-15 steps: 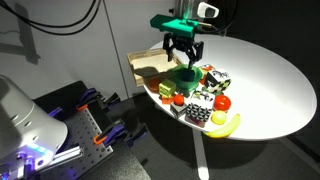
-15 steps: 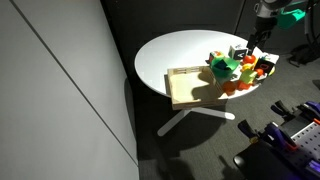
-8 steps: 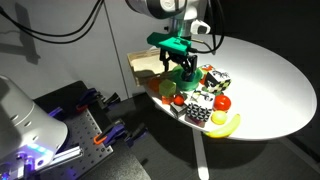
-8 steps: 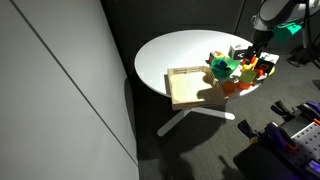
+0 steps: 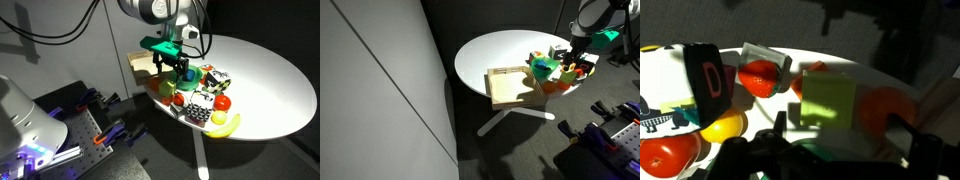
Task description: Pick up the light green block from the orange block and put it in the wooden tray
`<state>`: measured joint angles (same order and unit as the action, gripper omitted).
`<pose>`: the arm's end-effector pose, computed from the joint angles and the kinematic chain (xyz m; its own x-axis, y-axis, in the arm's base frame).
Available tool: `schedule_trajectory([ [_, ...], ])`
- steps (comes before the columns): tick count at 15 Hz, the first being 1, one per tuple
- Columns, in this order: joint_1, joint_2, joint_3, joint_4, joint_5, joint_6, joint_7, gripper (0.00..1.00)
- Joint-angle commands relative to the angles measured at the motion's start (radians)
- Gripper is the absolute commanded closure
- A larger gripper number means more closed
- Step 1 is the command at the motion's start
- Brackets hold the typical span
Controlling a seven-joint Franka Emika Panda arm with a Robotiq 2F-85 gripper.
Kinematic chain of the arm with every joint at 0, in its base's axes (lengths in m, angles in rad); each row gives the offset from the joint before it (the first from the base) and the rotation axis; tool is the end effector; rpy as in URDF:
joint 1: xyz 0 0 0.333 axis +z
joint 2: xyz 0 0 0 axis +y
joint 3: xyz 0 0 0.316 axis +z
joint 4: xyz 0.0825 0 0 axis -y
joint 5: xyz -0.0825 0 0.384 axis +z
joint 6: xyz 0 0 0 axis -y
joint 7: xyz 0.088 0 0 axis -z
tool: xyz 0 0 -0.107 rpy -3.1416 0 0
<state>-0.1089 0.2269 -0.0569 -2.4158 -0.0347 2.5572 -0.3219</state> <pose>0.4795 -0.0806 0.2107 0.9786 0.1849 -0.0905 0.1857 -0.9826 0.0008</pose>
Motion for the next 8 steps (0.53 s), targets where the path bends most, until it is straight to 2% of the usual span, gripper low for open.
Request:
schedule_trajectory([
  [1, -0.006, 0.006, 0.004, -0.01, -0.01, 0.034, -0.003, 0.0],
  [8, -0.006, 0.019, 0.007, -0.001, -0.005, 0.014, 0.003, 0.0],
])
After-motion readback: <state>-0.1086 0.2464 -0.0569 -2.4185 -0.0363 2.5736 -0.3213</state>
